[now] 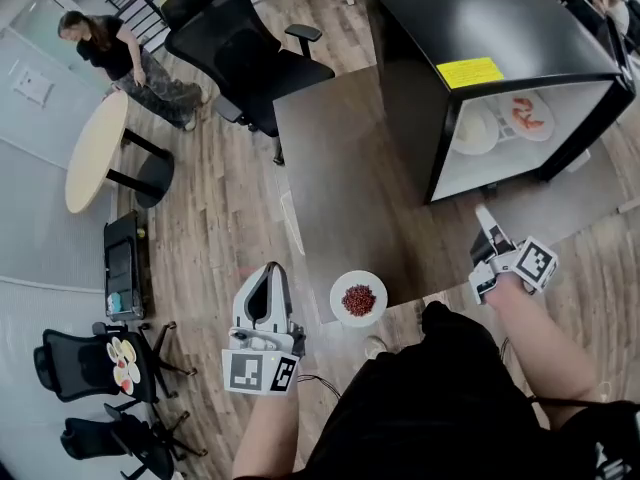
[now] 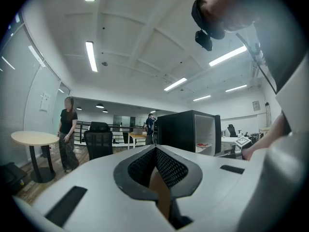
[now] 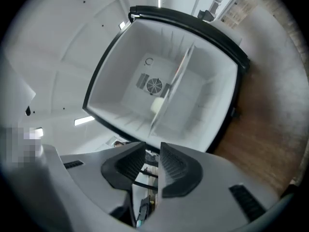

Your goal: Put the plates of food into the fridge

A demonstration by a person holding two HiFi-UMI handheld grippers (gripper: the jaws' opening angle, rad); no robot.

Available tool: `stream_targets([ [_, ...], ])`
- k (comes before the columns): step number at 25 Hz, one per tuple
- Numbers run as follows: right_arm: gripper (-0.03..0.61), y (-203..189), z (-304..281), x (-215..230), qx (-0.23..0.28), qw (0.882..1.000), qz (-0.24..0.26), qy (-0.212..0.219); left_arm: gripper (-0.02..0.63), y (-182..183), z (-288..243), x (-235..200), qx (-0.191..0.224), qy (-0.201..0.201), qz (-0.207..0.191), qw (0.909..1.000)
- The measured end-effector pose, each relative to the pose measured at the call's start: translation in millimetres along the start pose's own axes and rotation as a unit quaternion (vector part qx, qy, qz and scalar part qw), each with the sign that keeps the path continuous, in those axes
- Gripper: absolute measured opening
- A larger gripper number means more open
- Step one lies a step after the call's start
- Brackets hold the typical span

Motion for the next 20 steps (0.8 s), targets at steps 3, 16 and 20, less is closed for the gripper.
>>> stream_targets([
  [3, 0.104, -54, 6, 6, -0.028, 0.999, -0.011, -0.021, 0.003, -15, 27, -18, -0.007, 0.002, 0.022, 0.9997],
  [16, 0.104, -229, 59, 83, -0.080, 0.980, -0.068, -0.170, 0.003, -55, 113, -63, -0.032, -0.009, 0.019, 0.9993],
  [20, 0.104, -274, 79, 100, -0.103, 0.972, -0.062, -0.202, 0.003, -62, 143, -69, -0.047, -0.014, 0.008, 0.9988],
])
Point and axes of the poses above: the fingertips, and each gripper's own axes: z backward along the fingers, x to its right, y out of its top, the point moved 5 cm from there along z, backward along the fingers, and after that the axes turned 15 degrees about -z, right-handed, at the moved point
